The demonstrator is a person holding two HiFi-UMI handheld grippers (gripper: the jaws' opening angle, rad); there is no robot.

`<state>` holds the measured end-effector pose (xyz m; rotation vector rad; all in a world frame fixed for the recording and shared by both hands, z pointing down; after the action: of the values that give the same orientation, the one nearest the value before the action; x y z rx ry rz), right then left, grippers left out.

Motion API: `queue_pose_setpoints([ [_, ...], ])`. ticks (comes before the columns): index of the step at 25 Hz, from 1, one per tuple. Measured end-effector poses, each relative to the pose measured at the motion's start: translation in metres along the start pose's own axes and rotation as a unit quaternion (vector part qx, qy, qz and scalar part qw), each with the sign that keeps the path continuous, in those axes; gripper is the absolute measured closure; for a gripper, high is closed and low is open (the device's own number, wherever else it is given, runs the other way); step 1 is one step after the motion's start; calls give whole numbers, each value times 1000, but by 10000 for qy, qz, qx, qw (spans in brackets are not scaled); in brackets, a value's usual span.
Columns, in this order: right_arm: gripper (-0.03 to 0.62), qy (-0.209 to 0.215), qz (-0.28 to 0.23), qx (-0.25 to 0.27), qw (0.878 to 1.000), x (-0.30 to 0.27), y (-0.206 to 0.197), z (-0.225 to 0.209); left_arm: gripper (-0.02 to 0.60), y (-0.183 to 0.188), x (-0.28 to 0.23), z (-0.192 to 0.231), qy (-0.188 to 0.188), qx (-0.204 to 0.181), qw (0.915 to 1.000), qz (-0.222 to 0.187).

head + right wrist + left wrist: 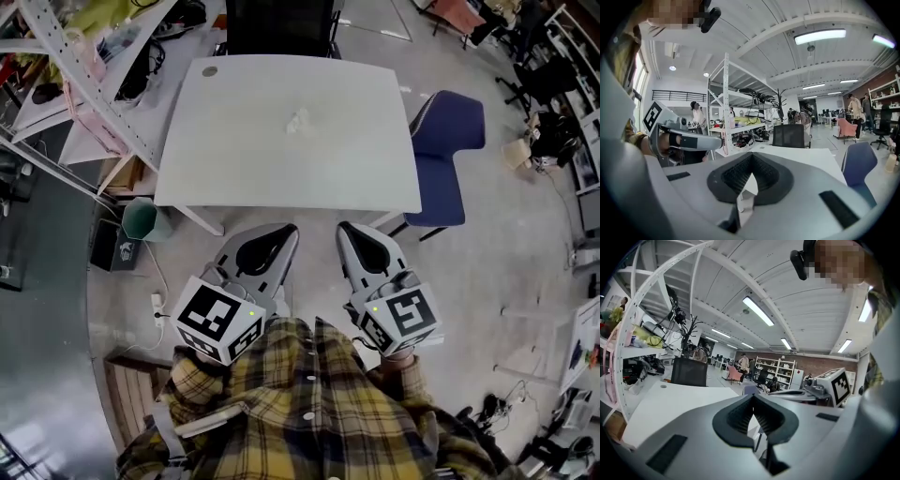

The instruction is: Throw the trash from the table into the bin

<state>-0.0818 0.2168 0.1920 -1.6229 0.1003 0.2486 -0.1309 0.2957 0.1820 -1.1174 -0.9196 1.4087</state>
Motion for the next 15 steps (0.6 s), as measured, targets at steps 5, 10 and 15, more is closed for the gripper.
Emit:
queue_pose_setpoints([
  [5, 595, -226, 216, -152, 9994, -36, -8, -9, 572, 1, -10, 39, -92, 161, 9998, 95],
  [10, 595, -320, 460, -270, 9981, -62, -17, -24, 572, -4, -19, 69, 14, 295, 9993, 222],
  [15, 595, -184, 636, -322, 9973, -102, -24, -47, 572, -7, -35, 104, 244, 504, 9981, 250],
])
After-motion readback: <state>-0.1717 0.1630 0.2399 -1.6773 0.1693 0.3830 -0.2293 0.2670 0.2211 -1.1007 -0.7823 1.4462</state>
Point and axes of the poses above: the fingertips, and each gripper's own axes: x backward along the fingers, z to its left, y out of its top, the point moved 2 cm from there along x, backward along the fingers, and after that the axes turned 3 degrees about -y, right-handed, at the moved point
